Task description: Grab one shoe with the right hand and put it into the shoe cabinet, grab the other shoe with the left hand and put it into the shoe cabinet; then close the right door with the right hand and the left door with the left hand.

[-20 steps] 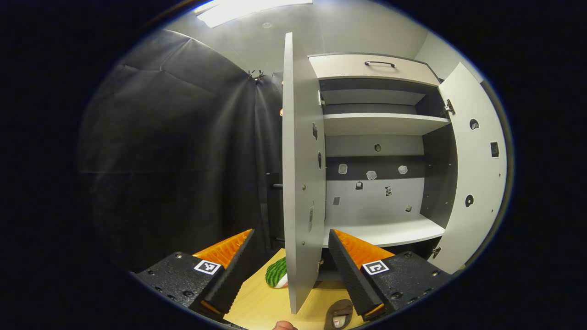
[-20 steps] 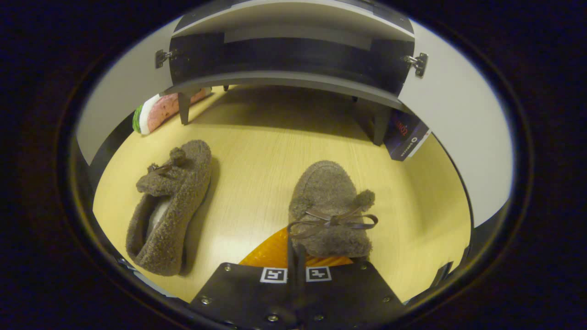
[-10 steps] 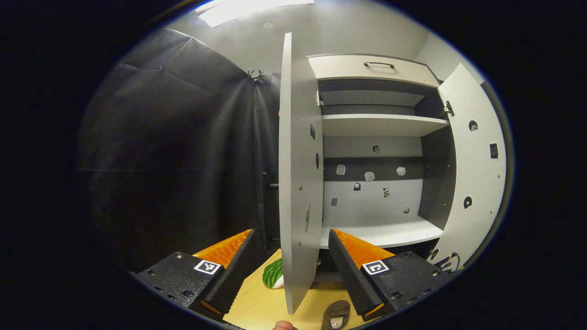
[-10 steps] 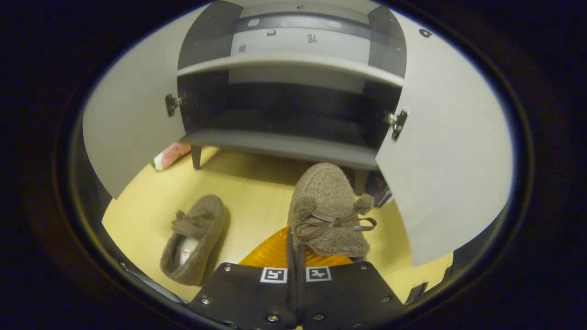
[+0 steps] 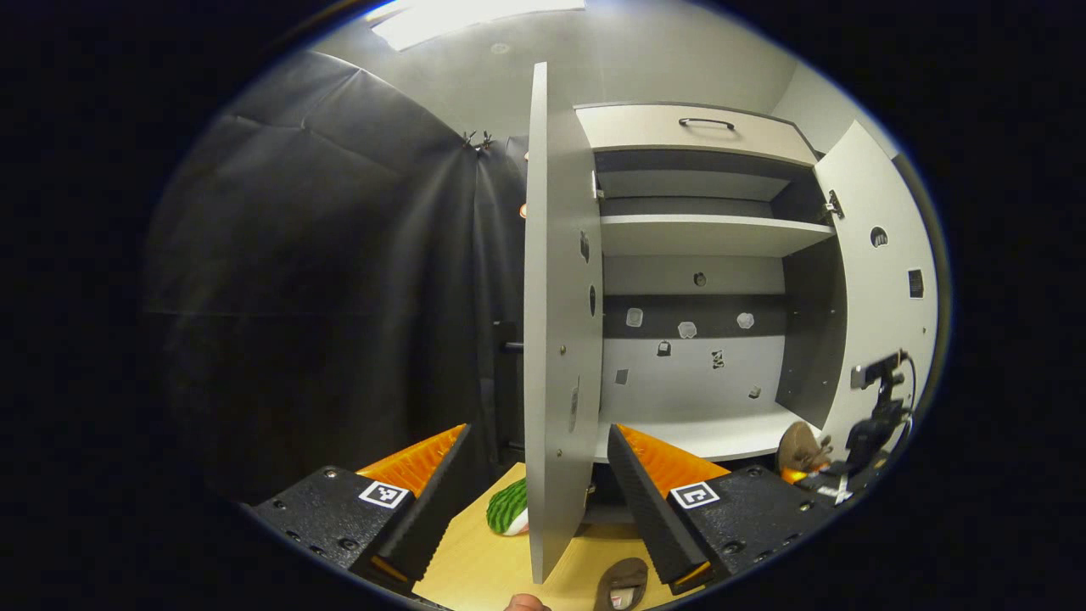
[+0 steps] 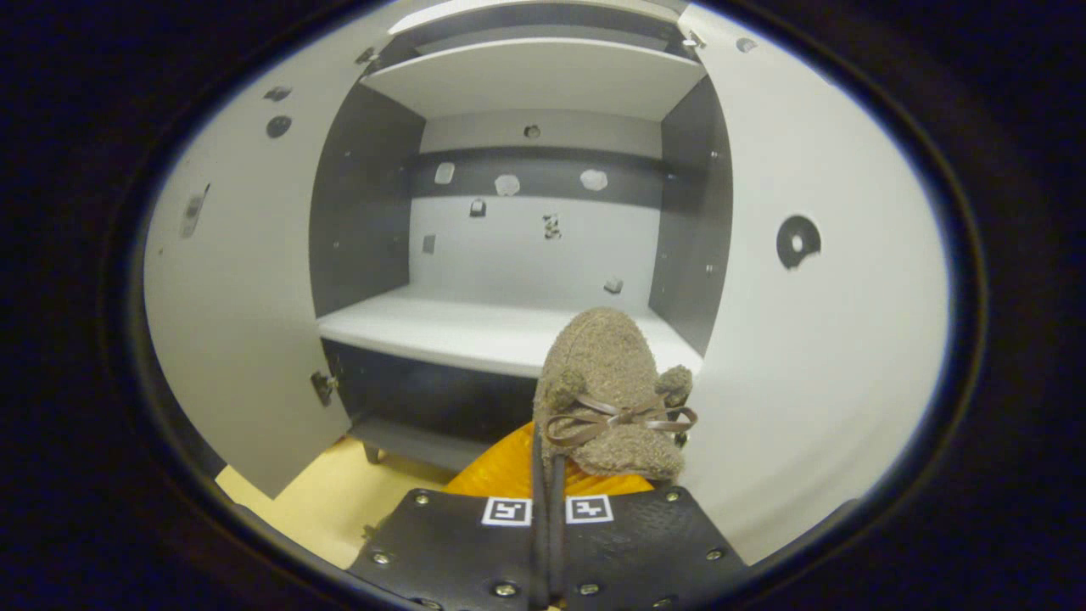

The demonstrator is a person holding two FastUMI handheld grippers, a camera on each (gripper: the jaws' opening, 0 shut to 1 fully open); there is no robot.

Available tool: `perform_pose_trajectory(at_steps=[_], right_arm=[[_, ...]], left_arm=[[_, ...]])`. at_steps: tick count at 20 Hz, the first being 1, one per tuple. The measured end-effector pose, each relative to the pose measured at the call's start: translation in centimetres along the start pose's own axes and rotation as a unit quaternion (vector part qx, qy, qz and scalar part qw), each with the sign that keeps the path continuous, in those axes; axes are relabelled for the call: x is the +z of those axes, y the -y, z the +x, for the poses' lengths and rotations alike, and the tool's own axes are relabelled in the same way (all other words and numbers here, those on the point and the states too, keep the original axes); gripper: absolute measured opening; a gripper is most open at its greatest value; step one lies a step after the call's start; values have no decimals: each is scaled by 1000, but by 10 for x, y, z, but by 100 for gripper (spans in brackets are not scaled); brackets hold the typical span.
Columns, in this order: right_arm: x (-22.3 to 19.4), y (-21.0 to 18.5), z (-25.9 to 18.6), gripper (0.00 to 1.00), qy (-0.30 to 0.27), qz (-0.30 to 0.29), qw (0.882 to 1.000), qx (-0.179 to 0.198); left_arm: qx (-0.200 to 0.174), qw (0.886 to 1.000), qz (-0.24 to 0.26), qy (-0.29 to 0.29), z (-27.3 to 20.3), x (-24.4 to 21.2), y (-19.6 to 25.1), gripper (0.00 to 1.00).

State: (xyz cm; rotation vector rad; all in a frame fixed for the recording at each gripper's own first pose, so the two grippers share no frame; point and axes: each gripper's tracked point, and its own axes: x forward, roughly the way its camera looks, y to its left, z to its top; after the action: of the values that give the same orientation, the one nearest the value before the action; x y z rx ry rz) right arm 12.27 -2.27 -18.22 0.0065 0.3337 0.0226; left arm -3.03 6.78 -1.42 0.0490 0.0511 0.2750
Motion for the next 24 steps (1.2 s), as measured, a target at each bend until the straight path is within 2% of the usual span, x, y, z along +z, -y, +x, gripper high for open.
perform_pose_trajectory(at_steps=[4, 10, 11, 12, 16, 17, 18, 21, 24], right_arm=[[61, 12, 48, 0, 40, -8, 999, -12], [101, 19, 113, 0, 58, -22, 998, -25], [104, 17, 125, 0, 55, -24, 998, -26], [103, 17, 134, 0, 51, -27, 998, -27], [98, 11, 168, 1, 36, -37, 998, -26], [97, 9, 176, 1, 32, -36, 999, -24], [94, 8, 183, 1, 27, -36, 999, -23], [84, 9, 200, 1, 10, -33, 999, -23], [80, 9, 212, 1, -3, -18, 1000, -20]], left_arm=[[3, 1000, -1, -1, -2, -1, -1, 96], [15, 1000, 1, -3, -8, -5, -5, 96], [19, 1000, 1, -2, -9, -5, -7, 93], [24, 1000, 3, -1, -10, -5, -10, 96], [43, 999, 8, 0, -14, -4, -20, 96], [48, 999, 9, 0, -15, -4, -22, 93], [53, 999, 10, 0, -15, -4, -24, 96], [64, 998, 14, 0, -17, -4, -28, 96], [70, 997, 15, 0, -18, -4, -28, 93]])
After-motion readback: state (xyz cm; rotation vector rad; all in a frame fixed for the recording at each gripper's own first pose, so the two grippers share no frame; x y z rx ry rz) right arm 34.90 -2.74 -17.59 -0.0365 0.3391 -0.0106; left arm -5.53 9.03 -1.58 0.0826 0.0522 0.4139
